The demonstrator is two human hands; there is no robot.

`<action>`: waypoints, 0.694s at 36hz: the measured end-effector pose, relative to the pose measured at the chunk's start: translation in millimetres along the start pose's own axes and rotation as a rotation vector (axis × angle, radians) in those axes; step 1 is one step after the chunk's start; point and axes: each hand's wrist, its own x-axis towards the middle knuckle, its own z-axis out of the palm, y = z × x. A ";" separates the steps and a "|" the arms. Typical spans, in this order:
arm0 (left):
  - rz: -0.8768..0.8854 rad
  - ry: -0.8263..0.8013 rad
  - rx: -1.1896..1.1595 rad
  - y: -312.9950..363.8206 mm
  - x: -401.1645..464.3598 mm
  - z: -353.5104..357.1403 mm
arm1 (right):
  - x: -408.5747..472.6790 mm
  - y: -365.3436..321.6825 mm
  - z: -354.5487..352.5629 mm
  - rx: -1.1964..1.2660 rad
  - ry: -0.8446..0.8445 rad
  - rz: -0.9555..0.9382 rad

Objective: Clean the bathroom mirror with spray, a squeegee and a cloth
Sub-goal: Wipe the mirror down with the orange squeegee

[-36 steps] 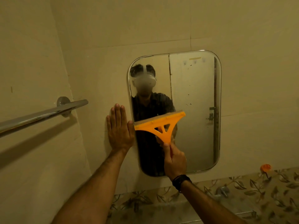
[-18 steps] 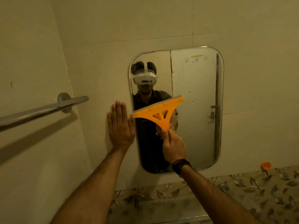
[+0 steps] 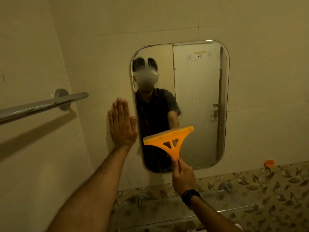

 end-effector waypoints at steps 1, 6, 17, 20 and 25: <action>0.000 -0.002 0.000 0.1 0.1 0.1 | -0.6 0.1 0.0 0.009 0.007 0.000; -0.004 -0.010 -0.011 -0.6 0.0 0.4 | 14.9 -22.1 -5.7 0.115 0.082 -0.036; 0.011 0.011 -0.010 -1.3 -1.8 -0.8 | 69.1 -51.5 3.3 0.009 0.014 -0.095; 0.001 0.009 -0.011 -1.0 -3.1 0.0 | 51.7 -32.3 9.4 -0.011 -0.010 -0.065; -0.004 0.009 -0.012 -1.5 -14.5 1.6 | 14.7 -10.3 8.1 -0.017 -0.066 -0.044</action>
